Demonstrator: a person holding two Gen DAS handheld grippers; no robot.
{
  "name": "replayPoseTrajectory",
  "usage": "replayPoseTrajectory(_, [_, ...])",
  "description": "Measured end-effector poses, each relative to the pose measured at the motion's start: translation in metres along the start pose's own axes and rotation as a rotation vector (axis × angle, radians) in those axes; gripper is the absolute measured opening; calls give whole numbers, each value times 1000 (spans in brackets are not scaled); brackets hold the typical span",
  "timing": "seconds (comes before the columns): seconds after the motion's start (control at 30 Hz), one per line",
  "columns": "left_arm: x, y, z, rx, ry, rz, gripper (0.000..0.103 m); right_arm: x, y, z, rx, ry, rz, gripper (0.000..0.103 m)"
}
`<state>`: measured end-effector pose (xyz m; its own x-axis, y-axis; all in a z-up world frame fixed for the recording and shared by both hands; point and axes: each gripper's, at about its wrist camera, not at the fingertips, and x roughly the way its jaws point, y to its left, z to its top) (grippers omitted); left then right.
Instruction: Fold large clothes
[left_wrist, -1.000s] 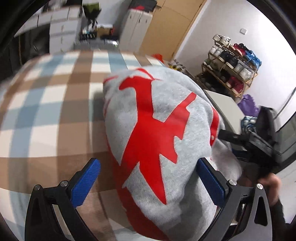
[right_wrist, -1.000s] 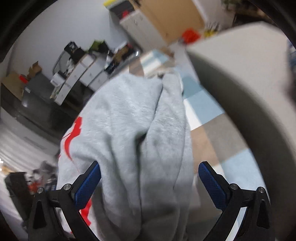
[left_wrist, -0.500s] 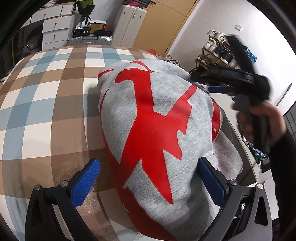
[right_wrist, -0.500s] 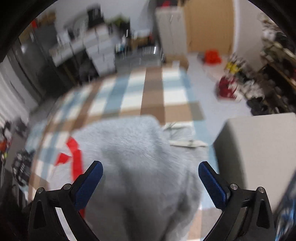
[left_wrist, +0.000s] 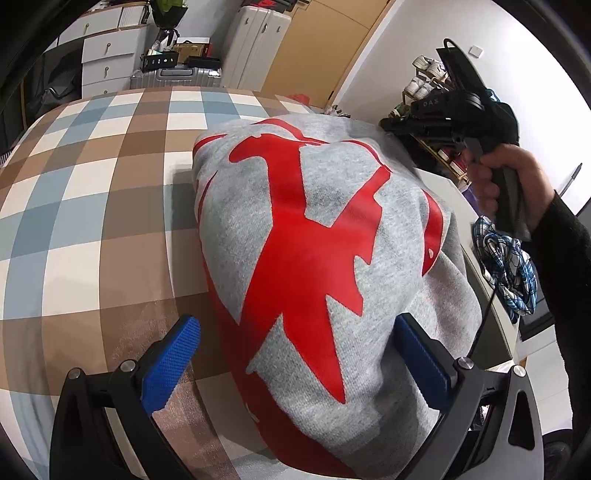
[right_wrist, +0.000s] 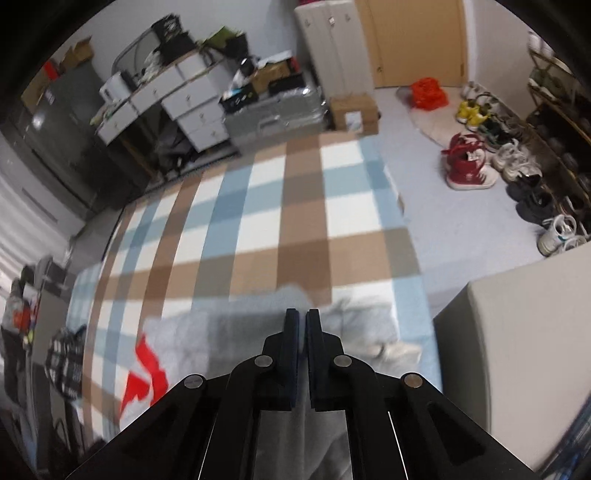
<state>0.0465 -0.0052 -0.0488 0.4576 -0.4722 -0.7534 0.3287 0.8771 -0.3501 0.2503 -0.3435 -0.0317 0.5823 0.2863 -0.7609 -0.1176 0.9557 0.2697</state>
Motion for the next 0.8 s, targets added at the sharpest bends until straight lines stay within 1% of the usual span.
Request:
replayPoseTrajectory(0.03, [0,-1,0,3,-1,1,102,-2,-5,4,5,-45,-60,0])
replayPoseTrajectory(0.07, [0,-1,0,6,-3,3,102,2,-13,5,29,-48,-87,0])
replayPoseTrajectory(0.1, [0,-1,0,6,-3,3,102,10,-15,4,48,-12,-50,0])
replayPoseTrajectory(0.17, [0,-1,0,5,0,-3,102,17,-13,-11,52,69,60,0])
replayPoseTrajectory(0.2, [0,0,0,4,2,-5,102,15,-10,-19,36,74,93,0])
replayPoseTrajectory(0.23, [0,0,1,2,4,-7,102,8,-2,-36,-13,76,125,1])
replayPoseTrajectory(0.3, [1,1,1,-3,7,-8,102,-6,7,-62,-63,74,156,1])
replayPoseTrajectory(0.37, [1,1,1,-10,10,-7,102,-26,7,-91,-53,48,212,2])
replayPoseTrajectory(0.43, [0,1,0,-10,10,-7,102,-43,1,-116,-13,26,260,4])
replayPoseTrajectory(0.5, [0,1,-2,-7,7,-4,102,-54,-4,-136,8,16,310,18])
replayPoseTrajectory(0.53, [0,1,-2,-7,6,-2,102,-56,-5,-144,10,5,306,53])
replayPoseTrajectory(0.57, [-1,0,-3,-6,4,0,102,-62,-7,-153,18,-22,287,95])
replayPoseTrajectory(0.6, [-1,0,-3,-5,1,2,102,-71,-11,-163,44,-98,280,102])
replayPoseTrajectory(0.63, [-1,0,-3,-5,-1,3,102,-75,-12,-168,54,-136,294,102])
replayPoseTrajectory(0.67, [-1,-1,-3,-7,-2,6,102,-77,-13,-174,56,-141,317,102])
replayPoseTrajectory(0.7, [-1,0,-4,-9,-4,7,102,-76,-12,-175,61,-135,317,102])
replayPoseTrajectory(0.77, [-2,0,-4,-10,-7,8,102,-73,-9,-181,67,-130,281,102])
replayPoseTrajectory(0.8, [-2,0,-5,-10,-8,8,102,-69,-7,-184,62,-121,282,102])
